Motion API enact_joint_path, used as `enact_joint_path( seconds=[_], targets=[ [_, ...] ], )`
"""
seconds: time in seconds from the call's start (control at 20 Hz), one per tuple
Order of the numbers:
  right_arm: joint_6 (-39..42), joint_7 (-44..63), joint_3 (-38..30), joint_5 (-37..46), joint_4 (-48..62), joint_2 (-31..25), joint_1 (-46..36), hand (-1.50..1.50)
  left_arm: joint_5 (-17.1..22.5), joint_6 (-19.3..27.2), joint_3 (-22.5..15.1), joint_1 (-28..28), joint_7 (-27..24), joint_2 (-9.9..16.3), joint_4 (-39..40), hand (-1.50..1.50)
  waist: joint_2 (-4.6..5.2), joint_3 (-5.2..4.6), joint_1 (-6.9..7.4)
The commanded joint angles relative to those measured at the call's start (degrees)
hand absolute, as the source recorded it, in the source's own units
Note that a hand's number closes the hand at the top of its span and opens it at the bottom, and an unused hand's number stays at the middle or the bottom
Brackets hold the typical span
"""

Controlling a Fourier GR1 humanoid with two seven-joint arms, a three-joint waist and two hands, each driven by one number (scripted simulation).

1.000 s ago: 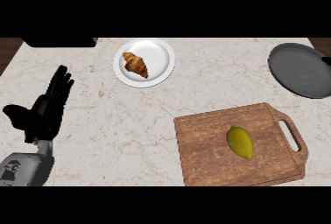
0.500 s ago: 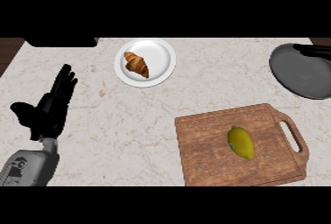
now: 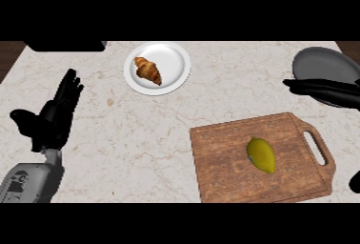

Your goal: Pick the lemon from the cutting board and place it in the pan

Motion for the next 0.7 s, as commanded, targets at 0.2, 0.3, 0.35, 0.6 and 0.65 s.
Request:
enact_joint_path(
  seconds=[0.2,0.3,0.35,0.6,0.65],
  targets=[
    [1.3,10.9,-0.1,3.8,-5.9,4.9,3.2,-1.5,-0.3,-2.6,1.1,4.8,-1.3,-0.7,-3.1,0.0,0.02,0.01,0.18],
    [1.3,6.2,-1.2,9.2,-3.6,6.3,5.0,-1.5,-0.4,-2.9,3.4,0.5,-1.0,-0.1,0.1,0.0,0.11,0.03,0.11],
    [1.0,1.7,-1.0,12.7,-1.3,7.0,6.2,-1.5,-0.2,-3.0,3.0,-1.4,0.8,-0.7,0.8,0.0,0.15,0.04,0.1],
    [2.1,5.2,1.2,17.4,5.2,10.1,-0.6,-1.5,-2.6,-2.7,2.4,-3.7,2.1,-1.4,1.9,0.0,0.19,0.03,0.4],
    [1.4,7.4,4.7,19.4,5.3,12.4,-2.2,-1.5,-2.6,-3.6,2.6,0.5,-3.1,-1.7,2.2,0.0,0.22,0.01,0.69]
  ],
)
